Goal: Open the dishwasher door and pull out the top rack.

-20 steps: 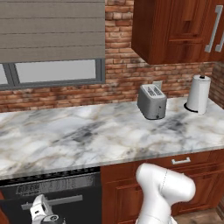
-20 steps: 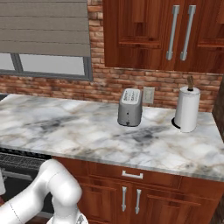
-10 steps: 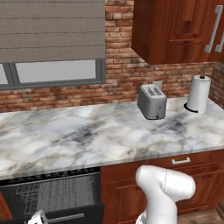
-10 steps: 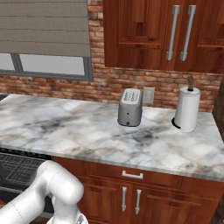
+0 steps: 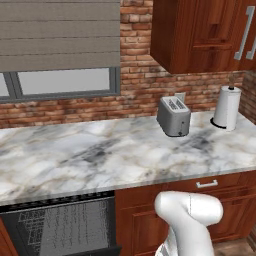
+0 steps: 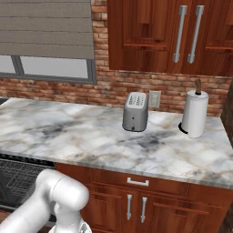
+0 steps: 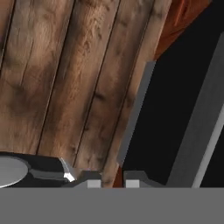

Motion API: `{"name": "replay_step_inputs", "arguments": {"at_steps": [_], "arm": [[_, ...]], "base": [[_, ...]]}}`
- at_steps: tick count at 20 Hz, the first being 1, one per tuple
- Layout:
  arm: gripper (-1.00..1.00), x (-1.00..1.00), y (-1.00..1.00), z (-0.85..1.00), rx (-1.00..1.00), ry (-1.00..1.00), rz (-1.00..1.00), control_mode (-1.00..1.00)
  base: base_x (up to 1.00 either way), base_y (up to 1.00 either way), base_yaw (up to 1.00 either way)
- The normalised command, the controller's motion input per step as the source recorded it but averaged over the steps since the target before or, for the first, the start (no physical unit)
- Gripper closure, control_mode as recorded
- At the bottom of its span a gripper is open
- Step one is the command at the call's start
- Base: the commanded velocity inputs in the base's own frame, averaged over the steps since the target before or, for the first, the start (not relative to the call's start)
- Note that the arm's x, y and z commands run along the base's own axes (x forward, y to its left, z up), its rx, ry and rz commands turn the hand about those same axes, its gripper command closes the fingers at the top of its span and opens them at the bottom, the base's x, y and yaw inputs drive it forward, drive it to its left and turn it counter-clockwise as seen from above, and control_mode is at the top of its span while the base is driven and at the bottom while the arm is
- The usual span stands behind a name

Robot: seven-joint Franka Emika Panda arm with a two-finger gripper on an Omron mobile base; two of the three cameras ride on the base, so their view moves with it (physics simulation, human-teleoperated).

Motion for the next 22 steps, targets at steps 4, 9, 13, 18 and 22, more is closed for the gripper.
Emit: {"name": "replay_step_inputs", "arguments": {"at_steps": [4, 9, 13, 18, 22], "arm": [[-1.0, -0.54, 0.0, 1.0, 0.06, 0.29, -0.03, -1.0], [-1.0, -0.3, 0.0, 1.0, 0.04, 0.44, -0.09, -1.0], [-1.0, -0.19, 0.0, 1.0, 0.01, 0.5, -0.09, -1.0], [-1.0, -0.08, 0.0, 1.0, 0.0, 0.46, -0.08, -1.0], [-1.0, 0.01, -0.08, 0.93, -0.01, 0.26, -0.02, -1.0]], "base": [[0.0, 0.0, 0.0], [0.0, 0.0, 0.0], [0.0, 0.0, 0.0], [0.0, 0.0, 0.0], [0.0, 0.0, 0.0]]}}
